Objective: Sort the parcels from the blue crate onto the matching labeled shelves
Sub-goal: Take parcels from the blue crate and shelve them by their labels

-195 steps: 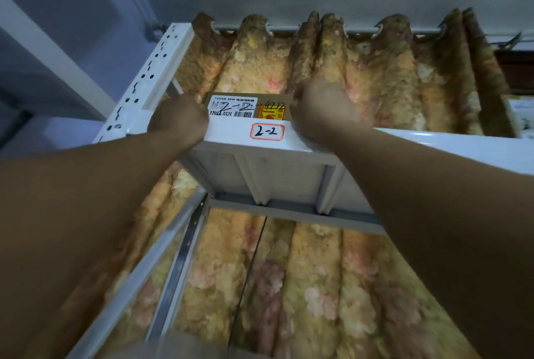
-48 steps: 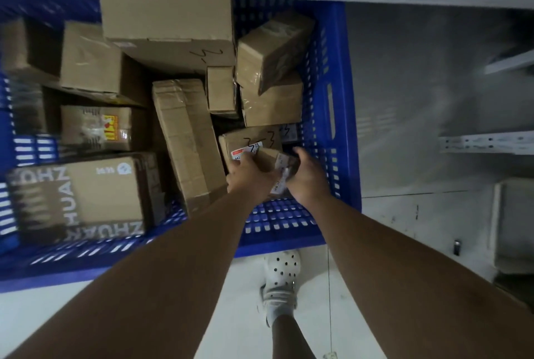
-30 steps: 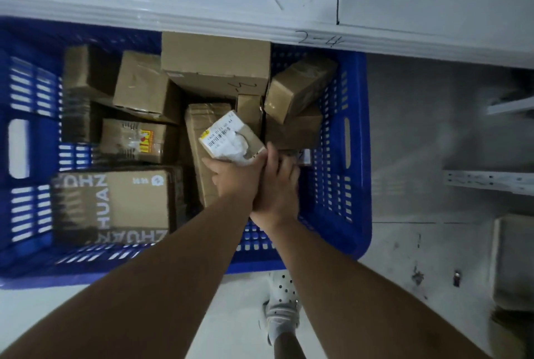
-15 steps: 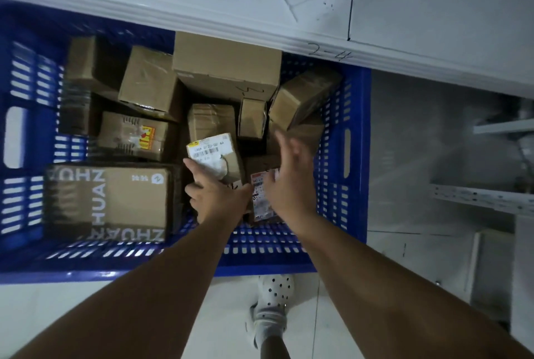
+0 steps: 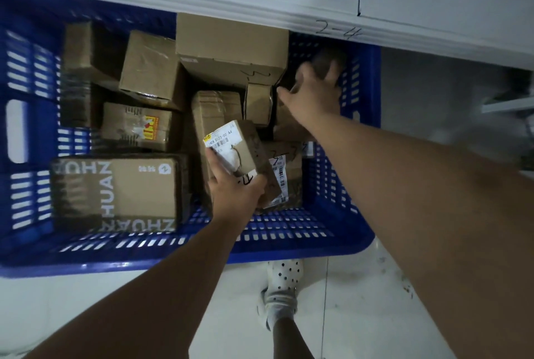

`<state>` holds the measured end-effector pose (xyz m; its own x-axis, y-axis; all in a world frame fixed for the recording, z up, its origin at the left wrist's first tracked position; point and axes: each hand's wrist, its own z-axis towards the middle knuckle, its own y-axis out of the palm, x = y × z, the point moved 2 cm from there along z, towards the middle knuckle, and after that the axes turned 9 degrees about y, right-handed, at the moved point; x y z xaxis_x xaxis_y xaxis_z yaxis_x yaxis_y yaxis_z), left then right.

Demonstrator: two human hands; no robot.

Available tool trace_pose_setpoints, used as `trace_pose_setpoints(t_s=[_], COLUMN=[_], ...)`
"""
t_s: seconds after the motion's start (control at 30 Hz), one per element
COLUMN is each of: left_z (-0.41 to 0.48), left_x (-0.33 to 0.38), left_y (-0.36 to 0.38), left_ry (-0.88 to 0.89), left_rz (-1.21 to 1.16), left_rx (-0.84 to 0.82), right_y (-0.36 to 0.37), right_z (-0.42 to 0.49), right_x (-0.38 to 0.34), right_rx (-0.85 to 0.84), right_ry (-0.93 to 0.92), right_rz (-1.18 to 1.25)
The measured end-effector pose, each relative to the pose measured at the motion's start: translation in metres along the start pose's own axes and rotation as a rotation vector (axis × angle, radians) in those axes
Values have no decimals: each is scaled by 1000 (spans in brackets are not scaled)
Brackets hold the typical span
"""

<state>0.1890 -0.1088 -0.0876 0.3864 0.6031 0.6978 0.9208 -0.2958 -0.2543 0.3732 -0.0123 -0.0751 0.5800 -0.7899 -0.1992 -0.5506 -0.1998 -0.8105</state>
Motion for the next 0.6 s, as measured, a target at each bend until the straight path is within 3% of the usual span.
trace_pose_setpoints(t_s=[0.1, 0.17, 0.23, 0.4, 0.6], left_z=[0, 0, 0, 1, -18], left_x=[4, 10, 20, 44, 72], left_y=[-5, -10, -13, -17, -31], left_ry=[21, 59, 116, 171, 202], left_rz=[68, 198, 311, 409, 509], left_rx=[-19, -32, -41, 13, 33], right_y=[6, 11, 12, 10, -14], right_z=[-16, -24, -30, -53, -98], right_x=[16, 26, 34, 55, 92], right_rx=[141, 123, 48, -239, -425], right_ry=[-39, -62, 1, 340, 436], right_rz=[37, 16, 145, 860, 1130])
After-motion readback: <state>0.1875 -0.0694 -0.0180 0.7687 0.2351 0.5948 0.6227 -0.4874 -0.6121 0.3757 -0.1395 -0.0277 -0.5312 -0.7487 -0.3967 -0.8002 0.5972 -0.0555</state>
